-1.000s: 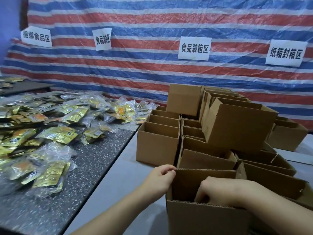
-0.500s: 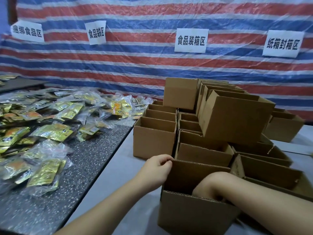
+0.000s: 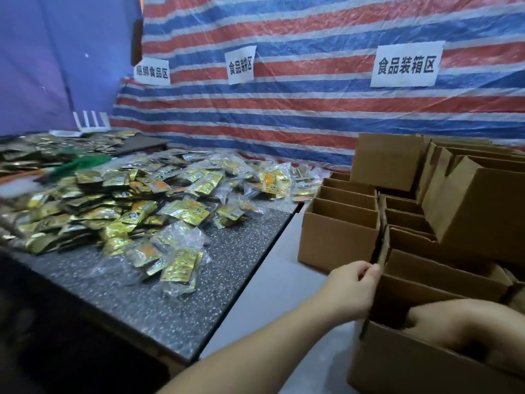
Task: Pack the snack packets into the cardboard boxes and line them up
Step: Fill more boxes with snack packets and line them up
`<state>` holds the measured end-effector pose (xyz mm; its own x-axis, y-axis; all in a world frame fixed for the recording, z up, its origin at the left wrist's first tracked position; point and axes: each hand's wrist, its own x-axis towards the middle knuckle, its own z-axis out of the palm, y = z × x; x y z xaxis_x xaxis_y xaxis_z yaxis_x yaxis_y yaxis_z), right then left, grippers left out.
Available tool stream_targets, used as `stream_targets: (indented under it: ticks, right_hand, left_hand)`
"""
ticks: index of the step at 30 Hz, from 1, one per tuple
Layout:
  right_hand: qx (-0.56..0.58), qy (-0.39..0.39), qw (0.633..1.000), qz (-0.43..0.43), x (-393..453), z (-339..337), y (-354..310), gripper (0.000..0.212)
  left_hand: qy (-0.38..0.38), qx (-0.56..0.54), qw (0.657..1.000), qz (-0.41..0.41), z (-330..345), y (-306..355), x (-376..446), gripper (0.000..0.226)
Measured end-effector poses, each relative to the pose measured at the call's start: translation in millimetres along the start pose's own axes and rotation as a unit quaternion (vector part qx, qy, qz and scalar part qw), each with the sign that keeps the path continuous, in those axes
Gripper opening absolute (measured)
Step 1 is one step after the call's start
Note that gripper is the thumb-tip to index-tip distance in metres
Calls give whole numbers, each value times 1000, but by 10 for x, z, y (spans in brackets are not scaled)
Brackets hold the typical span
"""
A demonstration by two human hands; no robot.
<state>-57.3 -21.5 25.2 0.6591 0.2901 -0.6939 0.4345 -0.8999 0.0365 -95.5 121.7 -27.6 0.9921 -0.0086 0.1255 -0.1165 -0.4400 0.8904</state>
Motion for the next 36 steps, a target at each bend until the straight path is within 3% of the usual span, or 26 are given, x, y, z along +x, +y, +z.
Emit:
stream_targets:
  ticks: [2,5,8,10,12,17,20,24,26,28,30,34,36]
  right_hand:
    - [101,24,994,25,-252,-168,-34,34]
    - [212,201,954,-61,-456,-320,-264,36]
    - [181,369,895,-175,-380,-435,-704,22]
    - [182,379,880,-223,-201,-515,-1032,31]
    - [192,350,884,-244,19,-579,-1378,45]
    - [174,294,902,-263,369,-613,-2035,51]
    - [178,277,909,-255,428,-536,-2168,47]
    - [244,276,898,-239,427,-444,-2114,33]
    - [334,275,876,-212,397,-464,-2014,55]
    - [488,241,818,-185,305,-537,-1896,93]
    - [624,183,732,-204,137,-642,-1738,112]
    - [744,194,557,-313,-243,-833,-1186,87]
    - [769,229,496,-332,-424,-841,-857,81]
  left_hand:
    - [56,13,998,5,-230,-33,20,39]
    - [146,117,981,-56,-847,-369,77,32]
    - [186,326,910,-177,-1601,-876,30,50]
    - [186,437,843,-252,-1962,-1196,-71,65]
    - [170,474,805,-313,-2189,-1469,-189,82]
    - [112,441,807,-377,-2269,-1943,-403,95]
    - [137,434,800,-391,-2205,-1943,-465,67]
    - [198,291,874,-334,-2156,-1658,-460,35]
    - [251,192,917,-246,-2068,-1304,-419,18]
    - [280,107,943,-144,-1932,-821,-361,14]
    - [288,59,955,-35,-1751,-280,-311,16]
    - [227,-6,965,133,-1203,655,-253,40]
    - [178,8,965,194,-916,940,-191,39]
